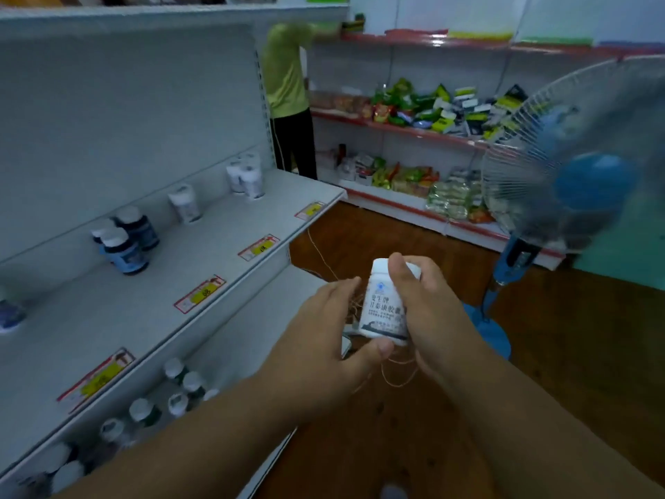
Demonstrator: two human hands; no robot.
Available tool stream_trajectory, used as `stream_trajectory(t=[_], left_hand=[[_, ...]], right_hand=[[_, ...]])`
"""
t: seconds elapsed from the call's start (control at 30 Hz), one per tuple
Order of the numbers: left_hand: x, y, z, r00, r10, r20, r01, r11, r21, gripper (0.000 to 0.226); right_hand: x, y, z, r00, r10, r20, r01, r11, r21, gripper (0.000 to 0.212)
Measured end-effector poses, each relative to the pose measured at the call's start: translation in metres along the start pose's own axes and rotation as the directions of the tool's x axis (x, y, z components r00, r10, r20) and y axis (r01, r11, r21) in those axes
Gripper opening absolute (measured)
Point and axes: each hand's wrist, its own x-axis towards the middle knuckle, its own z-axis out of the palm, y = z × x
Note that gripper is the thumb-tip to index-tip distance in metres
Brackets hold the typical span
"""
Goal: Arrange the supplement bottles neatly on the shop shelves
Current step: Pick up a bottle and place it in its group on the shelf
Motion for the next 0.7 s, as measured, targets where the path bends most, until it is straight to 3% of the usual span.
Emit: stream_trajectory(t=[0.1, 0.2, 0.3, 0.47, 0.57, 0.7], left_hand=[[0.064, -0.009, -0.003, 0.988, -0.089, -0.126, 0.089, 0.996, -0.004, 0.091], [0.102, -0.017, -0.006, 0.962, -0.225, -0.151, 0.231, 0.973, 0.020, 0.095], [0.144, -0.025, -0.024, 0.922, -0.320, -0.219, 0.329, 0.944, 0.006, 0.096], [0.183, -0.078, -0.045, 0.825, -0.486, -0.289, 0.503, 0.864, -0.016, 0.092], [0.220, -0.118, -0.064, 0.802, -0.493, -0.337, 0.527, 0.850, 0.012, 0.096], [0.287, -0.165, -0.085, 0.836, -0.440, -0.328, 0.492, 0.866, 0.090, 0.092]], right_hand=[[0.079, -0.023, -0.002, 0.992, -0.041, 0.118, 0.049, 0.996, -0.073, 0.028], [0.133, -0.040, 0.003, 0.962, -0.019, 0.272, 0.055, 0.991, -0.124, 0.032], [0.194, -0.062, 0.016, 0.922, -0.042, 0.385, 0.099, 0.987, -0.130, 0.028], [0.280, -0.070, 0.076, 0.835, -0.057, 0.548, 0.159, 0.977, -0.140, 0.041], [0.335, -0.079, 0.109, 0.808, -0.095, 0.582, 0.270, 0.937, -0.222, 0.051], [0.405, -0.088, 0.133, 0.757, -0.059, 0.650, 0.321, 0.901, -0.292, 0.059]])
